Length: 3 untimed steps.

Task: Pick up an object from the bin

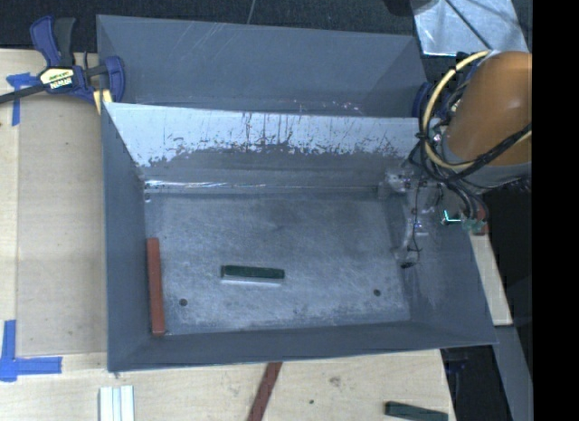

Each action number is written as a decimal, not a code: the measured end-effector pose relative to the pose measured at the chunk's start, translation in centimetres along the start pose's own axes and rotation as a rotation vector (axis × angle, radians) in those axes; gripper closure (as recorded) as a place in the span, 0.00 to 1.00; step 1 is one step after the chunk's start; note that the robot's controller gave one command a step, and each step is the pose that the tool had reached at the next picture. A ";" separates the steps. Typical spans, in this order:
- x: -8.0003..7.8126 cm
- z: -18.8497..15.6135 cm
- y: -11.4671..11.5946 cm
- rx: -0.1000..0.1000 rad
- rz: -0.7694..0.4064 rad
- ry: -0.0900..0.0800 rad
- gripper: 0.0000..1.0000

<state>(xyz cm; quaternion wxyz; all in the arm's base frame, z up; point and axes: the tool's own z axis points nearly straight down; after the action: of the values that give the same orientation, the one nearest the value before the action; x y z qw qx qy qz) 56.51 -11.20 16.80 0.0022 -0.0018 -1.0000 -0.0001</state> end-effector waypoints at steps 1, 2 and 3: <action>-0.2 -0.5 0.0 0.001 -0.003 -0.008 0.00; -1.4 8.8 7.5 0.000 0.221 -0.006 1.00; -1.4 8.8 7.5 0.000 0.221 -0.006 0.00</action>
Offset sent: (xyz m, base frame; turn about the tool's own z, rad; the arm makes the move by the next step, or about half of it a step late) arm 0.0134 0.0751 -0.0880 0.2228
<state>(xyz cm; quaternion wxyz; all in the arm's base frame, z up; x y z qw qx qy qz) 57.90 -3.74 8.02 -0.0009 -0.1119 -0.9937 0.0002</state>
